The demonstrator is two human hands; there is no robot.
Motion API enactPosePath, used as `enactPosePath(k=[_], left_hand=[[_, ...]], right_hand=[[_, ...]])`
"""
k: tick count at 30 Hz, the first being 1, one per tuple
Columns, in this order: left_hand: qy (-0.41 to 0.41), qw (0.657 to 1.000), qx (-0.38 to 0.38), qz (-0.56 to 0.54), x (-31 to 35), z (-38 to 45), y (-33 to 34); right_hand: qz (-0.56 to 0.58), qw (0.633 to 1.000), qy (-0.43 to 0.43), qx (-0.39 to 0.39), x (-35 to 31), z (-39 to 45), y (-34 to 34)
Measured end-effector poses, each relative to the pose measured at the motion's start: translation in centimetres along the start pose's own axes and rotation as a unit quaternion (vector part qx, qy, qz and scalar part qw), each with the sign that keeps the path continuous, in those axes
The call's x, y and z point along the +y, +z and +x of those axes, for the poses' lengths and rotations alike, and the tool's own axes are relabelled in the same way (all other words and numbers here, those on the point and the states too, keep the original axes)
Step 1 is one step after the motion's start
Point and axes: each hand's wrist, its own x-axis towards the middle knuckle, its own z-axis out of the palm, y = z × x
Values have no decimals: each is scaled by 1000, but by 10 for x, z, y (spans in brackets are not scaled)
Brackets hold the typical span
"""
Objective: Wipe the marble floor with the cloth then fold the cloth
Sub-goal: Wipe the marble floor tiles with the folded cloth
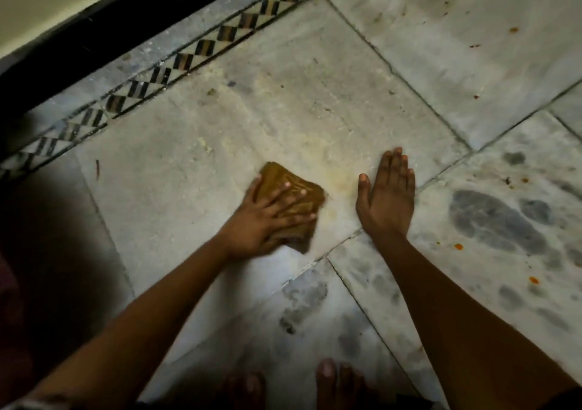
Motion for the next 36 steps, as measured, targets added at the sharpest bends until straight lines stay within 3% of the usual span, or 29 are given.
enactPosePath(k=[5,7,9,11,15,18,23,25,30,33,36], left_hand=[[-248,966,-31,-59,-68,62,-14],[-307,949,-37,-58,-70,107,-22],[-298,953,-36,-48,-53,142,-24],[-236,970,-24,-51,-25,153,-22],[-146,988,8,-55,-10,116,-11],[-191,979,20,-63,-38,101,-11],[-304,950,12,-73,-60,153,-22],[-297,952,5,-72,-59,154,-26],[-188,971,25,-146,-51,99,-45],[-230,923,11,-307,-46,84,-65],[-260,814,38,-519,-44,84,-89]], right_hand=[[-7,1000,2,4,0,0,2],[-4,1000,4,-1,0,1,1],[-11,1000,5,2,0,0,1],[-19,1000,8,6,0,0,1],[-14,1000,18,2,-1,1,2],[-19,1000,17,-4,-1,1,3],[-12,1000,20,-12,-1,1,3],[-5,1000,20,-11,-2,1,2],[25,999,21,-13,-2,0,-2],[81,996,19,-20,-2,-2,-10],[121,992,30,-19,-2,-8,-28]])
